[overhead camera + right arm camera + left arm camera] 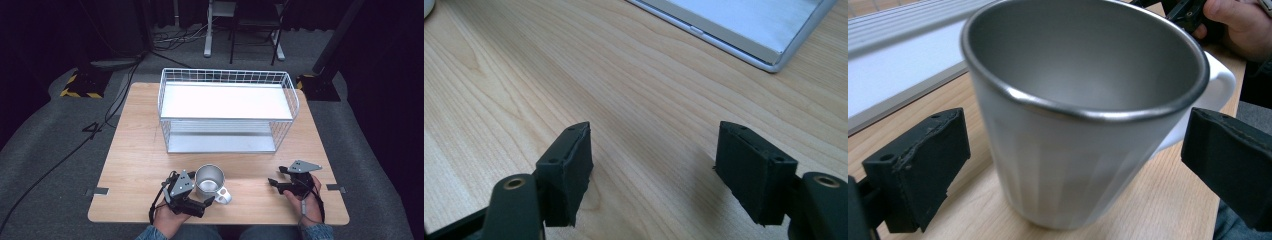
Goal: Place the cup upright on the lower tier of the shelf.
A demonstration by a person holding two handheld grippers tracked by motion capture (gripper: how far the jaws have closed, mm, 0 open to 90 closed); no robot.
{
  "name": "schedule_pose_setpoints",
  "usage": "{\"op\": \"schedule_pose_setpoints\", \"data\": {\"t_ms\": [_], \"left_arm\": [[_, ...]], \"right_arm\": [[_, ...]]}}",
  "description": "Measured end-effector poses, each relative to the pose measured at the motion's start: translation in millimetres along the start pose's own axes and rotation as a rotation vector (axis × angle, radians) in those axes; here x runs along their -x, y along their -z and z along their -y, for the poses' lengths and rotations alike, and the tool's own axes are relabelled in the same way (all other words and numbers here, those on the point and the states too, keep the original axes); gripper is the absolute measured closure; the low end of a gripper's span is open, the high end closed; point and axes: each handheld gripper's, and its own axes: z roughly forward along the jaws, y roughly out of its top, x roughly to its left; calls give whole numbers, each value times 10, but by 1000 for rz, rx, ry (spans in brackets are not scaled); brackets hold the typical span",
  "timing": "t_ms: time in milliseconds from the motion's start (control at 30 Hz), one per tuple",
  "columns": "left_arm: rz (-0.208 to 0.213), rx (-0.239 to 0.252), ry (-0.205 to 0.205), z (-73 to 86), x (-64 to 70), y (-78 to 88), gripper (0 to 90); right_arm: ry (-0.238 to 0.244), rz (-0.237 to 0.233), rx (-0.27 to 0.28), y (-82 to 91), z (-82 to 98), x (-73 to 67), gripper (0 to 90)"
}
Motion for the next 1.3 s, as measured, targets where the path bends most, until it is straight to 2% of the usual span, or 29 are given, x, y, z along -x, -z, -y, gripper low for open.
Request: {"op": "schedule_pose_setpoints", "data": {"t_ms": [233,300,567,767,867,967,1300], "left_arm": [[2,-13,4,-25,2,-127,0],[9,-19,21,-25,-12,-173,0],[10,-38,40,-11,-26,-224,9],[15,-22,64,26,-48,-241,44],[3,-13,57,34,-35,-239,48],[-22,8,31,46,-3,-231,61],[-46,21,-3,46,31,-231,75]], "right_arm": [[-2,-1,-2,1,0,2,313],[-2,-1,-2,0,0,3,313],[-6,-3,-2,-1,0,4,312],[-6,-3,-2,-1,0,4,313],[-4,-2,-1,-1,0,4,312],[-2,0,-1,0,0,1,312],[-1,0,0,0,0,0,313]]}}
